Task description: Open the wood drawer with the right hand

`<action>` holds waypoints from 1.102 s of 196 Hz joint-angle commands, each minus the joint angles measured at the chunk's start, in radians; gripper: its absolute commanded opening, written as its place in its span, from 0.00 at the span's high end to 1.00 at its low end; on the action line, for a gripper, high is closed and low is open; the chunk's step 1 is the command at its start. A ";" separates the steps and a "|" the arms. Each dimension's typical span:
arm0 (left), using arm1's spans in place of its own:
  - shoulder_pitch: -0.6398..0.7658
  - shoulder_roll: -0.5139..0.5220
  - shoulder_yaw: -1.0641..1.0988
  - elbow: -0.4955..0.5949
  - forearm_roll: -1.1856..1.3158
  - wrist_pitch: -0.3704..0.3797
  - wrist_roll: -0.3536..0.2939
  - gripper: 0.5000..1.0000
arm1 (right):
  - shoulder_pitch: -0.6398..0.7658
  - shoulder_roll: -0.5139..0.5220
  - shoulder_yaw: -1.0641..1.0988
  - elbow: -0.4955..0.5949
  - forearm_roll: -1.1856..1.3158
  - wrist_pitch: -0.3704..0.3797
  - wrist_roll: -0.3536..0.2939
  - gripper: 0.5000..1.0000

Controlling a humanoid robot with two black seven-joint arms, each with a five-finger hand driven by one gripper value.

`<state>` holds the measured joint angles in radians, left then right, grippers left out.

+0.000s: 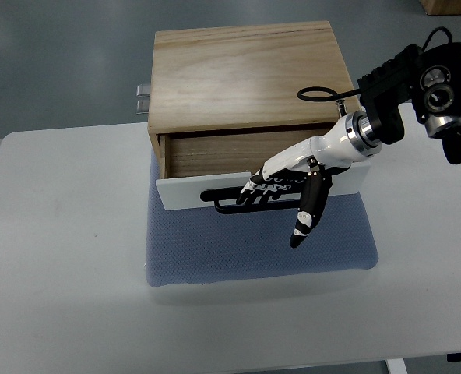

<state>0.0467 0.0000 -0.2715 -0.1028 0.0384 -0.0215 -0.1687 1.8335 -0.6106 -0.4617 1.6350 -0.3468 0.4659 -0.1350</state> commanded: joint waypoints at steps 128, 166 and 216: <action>-0.001 0.000 0.000 0.000 0.000 0.000 0.000 0.00 | 0.063 -0.014 0.014 0.020 0.028 0.049 0.006 0.11; -0.001 0.000 0.000 0.000 0.000 0.000 0.000 0.00 | 0.073 -0.018 0.017 0.020 0.029 0.049 0.008 0.11; -0.001 0.000 0.000 0.000 0.000 0.000 0.000 0.00 | 0.076 -0.043 0.192 0.002 0.032 0.042 0.011 0.11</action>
<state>0.0462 0.0000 -0.2715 -0.1028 0.0384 -0.0215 -0.1687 1.9225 -0.6483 -0.3552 1.6534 -0.3148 0.5218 -0.1257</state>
